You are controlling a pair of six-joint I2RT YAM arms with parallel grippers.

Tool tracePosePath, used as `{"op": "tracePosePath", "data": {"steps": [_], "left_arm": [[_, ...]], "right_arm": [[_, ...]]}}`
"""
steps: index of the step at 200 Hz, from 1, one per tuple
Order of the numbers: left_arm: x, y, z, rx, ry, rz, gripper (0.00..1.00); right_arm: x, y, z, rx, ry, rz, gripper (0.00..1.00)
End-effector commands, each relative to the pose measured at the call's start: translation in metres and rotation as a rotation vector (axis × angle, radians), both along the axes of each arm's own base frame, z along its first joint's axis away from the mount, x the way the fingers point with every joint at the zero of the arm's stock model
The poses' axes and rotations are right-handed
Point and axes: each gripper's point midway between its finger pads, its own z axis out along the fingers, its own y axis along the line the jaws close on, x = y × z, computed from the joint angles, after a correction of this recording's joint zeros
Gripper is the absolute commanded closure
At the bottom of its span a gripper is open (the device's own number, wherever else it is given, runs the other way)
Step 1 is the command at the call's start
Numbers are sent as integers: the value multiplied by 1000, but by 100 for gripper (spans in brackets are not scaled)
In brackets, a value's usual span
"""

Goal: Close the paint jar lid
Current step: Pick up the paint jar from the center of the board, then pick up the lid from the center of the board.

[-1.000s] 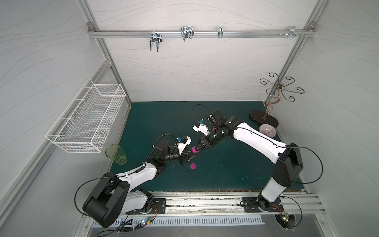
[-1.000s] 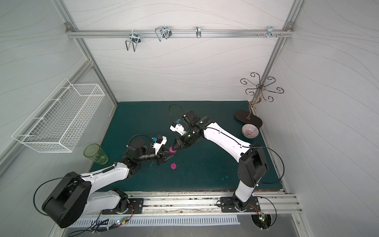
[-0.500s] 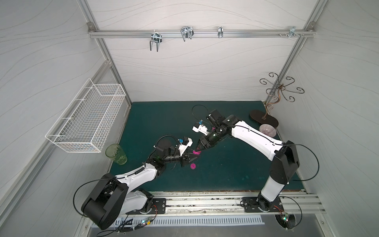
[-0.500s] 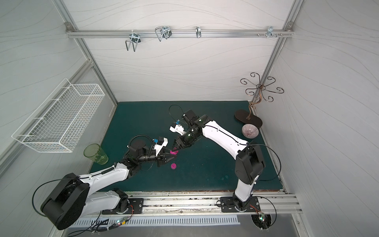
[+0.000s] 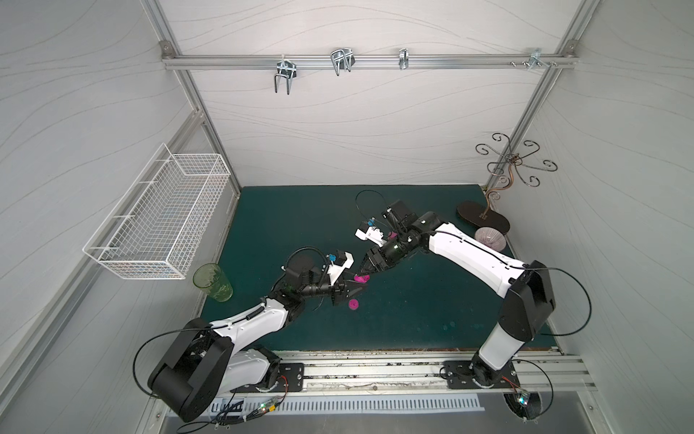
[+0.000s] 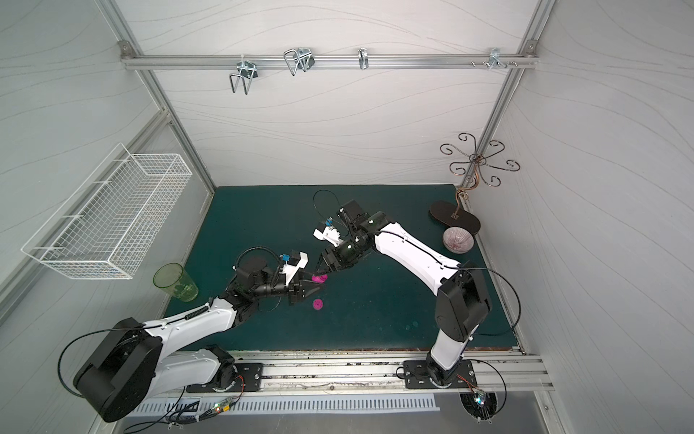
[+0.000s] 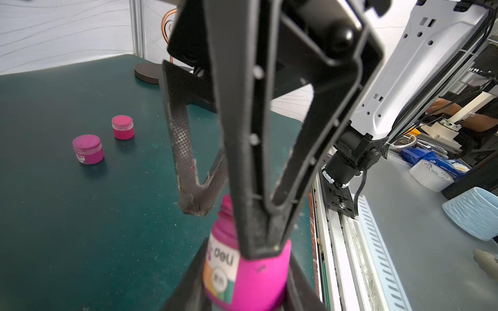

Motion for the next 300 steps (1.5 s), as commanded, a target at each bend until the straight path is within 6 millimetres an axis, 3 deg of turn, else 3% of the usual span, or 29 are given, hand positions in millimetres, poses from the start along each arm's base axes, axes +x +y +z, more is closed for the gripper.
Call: {"op": "tracePosePath", "data": {"steps": [1, 58, 98, 122, 160, 188, 218, 300], "left_arm": [[4, -6, 30, -49, -117, -24, 75], [6, -5, 29, -45, -122, -5, 75], [8, -1, 34, -48, -142, 30, 76], [13, 2, 35, -42, -151, 68, 76], [29, 12, 36, -40, -140, 146, 78], [43, 25, 39, -68, -123, 203, 78], [48, 32, 36, -69, -114, 234, 78], [53, 40, 34, -59, -110, 279, 79]], "right_arm": [[0, -6, 14, 30, -56, -13, 40], [17, -18, 37, 95, -193, -102, 32], [25, -44, 48, 76, -363, -189, 28], [20, -61, 46, 94, -445, -235, 27], [0, -74, 0, 126, -471, -285, 27], [-23, -65, -46, 56, -512, -245, 26], [-42, -45, -79, 13, -581, -194, 26], [-42, 0, -145, -144, -692, -109, 27]]}}
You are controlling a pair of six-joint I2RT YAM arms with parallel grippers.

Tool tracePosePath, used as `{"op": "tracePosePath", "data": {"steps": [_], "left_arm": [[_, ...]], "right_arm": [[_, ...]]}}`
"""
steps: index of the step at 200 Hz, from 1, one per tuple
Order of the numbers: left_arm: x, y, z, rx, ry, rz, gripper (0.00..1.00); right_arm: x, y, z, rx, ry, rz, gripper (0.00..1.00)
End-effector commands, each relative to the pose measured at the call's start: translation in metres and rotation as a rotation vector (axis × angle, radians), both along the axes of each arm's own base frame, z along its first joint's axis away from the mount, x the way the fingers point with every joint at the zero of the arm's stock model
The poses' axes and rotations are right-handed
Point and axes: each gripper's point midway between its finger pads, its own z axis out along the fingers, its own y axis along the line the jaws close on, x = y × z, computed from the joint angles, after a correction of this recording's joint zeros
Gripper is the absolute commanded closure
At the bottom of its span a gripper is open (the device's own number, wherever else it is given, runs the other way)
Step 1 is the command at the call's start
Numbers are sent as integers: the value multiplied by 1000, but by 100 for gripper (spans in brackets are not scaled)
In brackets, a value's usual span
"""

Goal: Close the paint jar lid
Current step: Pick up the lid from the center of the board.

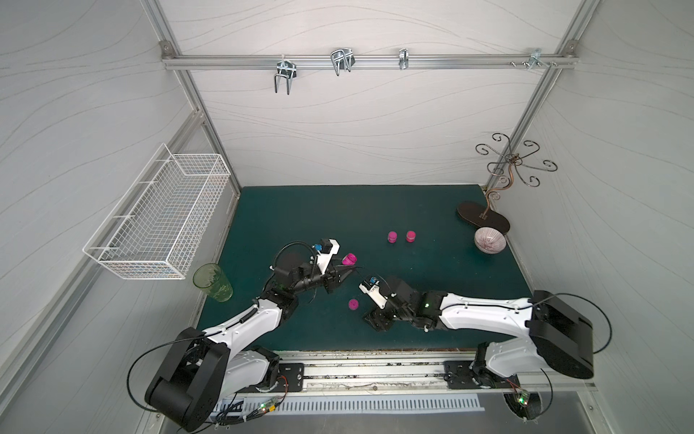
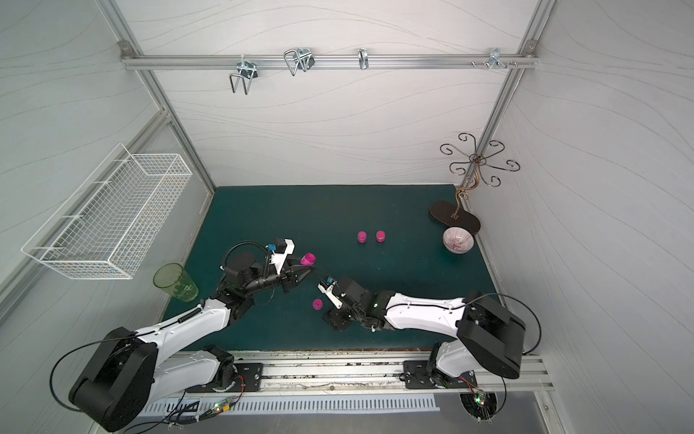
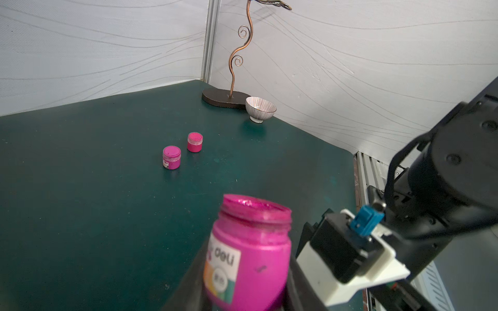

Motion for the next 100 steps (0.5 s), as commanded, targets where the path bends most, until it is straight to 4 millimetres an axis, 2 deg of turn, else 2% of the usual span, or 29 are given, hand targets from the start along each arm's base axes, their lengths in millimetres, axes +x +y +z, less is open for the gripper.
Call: {"op": "tracePosePath", "data": {"steps": [1, 100], "left_arm": [[4, 3, 19, -26, -83, 15, 79], [7, 7, 16, -18, -71, 38, 81]], "right_arm": [[15, 18, 3, 26, -95, -20, 27], [34, 49, -25, 9, -145, -27, 33]]}}
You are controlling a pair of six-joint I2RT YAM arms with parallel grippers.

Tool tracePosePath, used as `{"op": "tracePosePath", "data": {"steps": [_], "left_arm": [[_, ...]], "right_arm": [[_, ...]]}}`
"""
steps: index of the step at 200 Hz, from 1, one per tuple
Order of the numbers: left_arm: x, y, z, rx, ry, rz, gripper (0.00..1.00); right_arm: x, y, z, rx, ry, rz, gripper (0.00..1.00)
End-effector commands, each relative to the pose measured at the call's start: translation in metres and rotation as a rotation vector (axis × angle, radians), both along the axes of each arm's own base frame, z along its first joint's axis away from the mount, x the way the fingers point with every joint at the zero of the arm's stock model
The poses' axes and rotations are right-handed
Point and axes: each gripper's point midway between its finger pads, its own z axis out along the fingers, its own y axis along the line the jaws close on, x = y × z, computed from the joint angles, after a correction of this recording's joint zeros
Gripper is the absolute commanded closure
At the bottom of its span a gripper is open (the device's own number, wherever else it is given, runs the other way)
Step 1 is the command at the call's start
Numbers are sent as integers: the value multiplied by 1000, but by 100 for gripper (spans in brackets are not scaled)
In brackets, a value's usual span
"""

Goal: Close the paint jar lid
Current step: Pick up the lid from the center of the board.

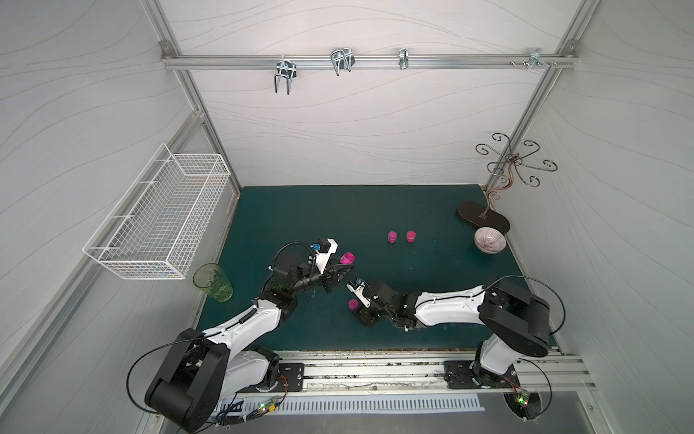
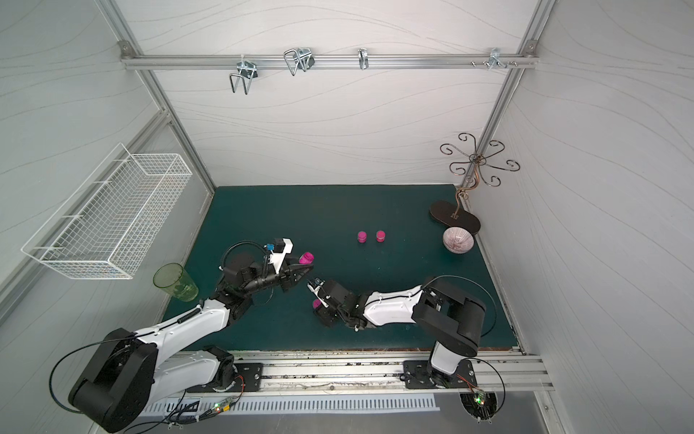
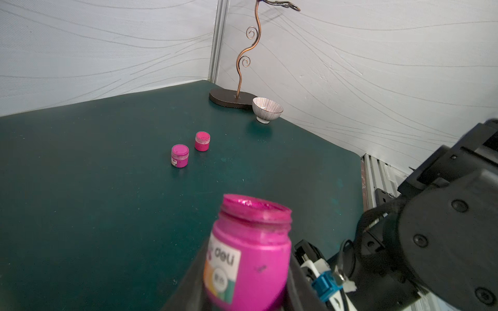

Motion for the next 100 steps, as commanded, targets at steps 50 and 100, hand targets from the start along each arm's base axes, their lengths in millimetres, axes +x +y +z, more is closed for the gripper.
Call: {"op": "tracePosePath", "data": {"steps": [50, 100], "left_arm": [[2, 3, 18, -19, -71, 14, 81], [2, 3, 17, -17, -66, 14, 82]], "right_arm": [[9, 16, -9, -5, -32, -2, 43], [8, 14, -17, -22, -18, -5, 57]]}}
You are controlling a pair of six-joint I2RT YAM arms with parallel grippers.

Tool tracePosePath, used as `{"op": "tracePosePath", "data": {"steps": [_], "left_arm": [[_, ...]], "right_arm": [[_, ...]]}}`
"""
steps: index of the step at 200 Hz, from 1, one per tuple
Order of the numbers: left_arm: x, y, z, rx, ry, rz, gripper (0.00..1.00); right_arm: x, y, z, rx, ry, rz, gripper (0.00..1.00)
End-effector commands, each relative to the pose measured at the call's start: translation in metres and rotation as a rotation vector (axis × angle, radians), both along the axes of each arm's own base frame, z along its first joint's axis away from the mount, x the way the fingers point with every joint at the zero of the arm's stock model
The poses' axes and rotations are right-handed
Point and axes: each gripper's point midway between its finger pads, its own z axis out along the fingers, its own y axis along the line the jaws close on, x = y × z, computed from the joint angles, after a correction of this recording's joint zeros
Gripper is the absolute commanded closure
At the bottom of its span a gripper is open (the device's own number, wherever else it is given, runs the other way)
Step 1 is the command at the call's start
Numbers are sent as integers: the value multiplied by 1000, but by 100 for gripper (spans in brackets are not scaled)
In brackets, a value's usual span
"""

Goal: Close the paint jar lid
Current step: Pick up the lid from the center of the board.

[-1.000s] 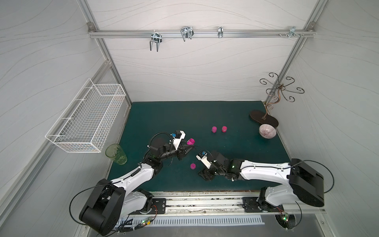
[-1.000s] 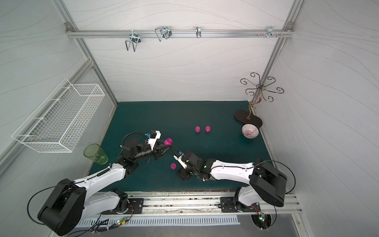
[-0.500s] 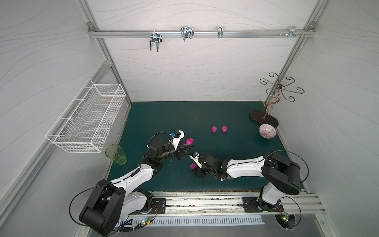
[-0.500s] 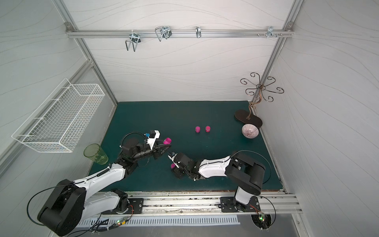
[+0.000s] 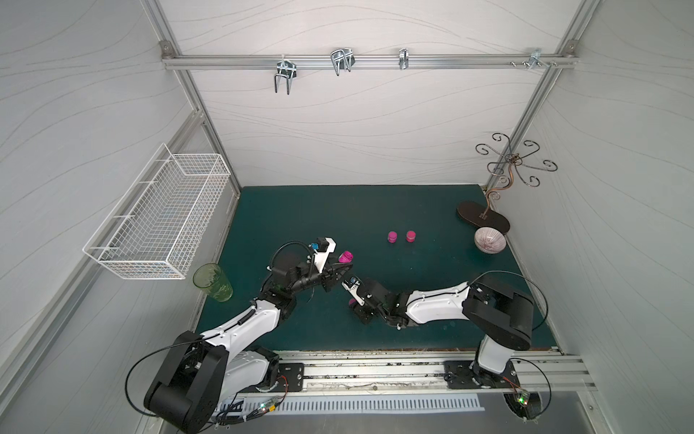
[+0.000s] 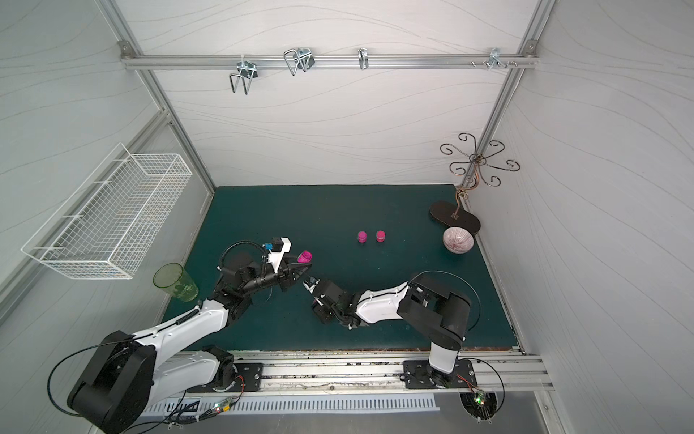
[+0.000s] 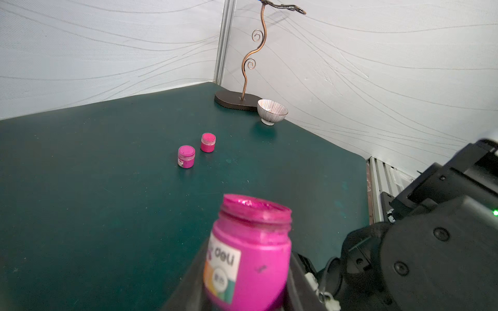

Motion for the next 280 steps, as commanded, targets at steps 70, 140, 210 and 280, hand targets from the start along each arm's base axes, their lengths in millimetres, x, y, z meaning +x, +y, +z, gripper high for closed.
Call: {"op": "tracePosePath", "data": {"steps": [70, 140, 210, 280], "left_arm": [[0, 0, 16, -23, -65, -2, 82], [-6, -2, 23, -53, -93, -36, 82], [-18, -14, 26, -77, -91, -119, 81], [-27, -25, 27, -82, -88, -169, 81]], "right_arm": [[-2, -23, 10, 16, -11, -67, 65], [9, -73, 51, 194, 83, -174, 65], [38, -103, 151, 448, 191, -171, 65], [45, -78, 244, 648, 309, 82, 64]]}}
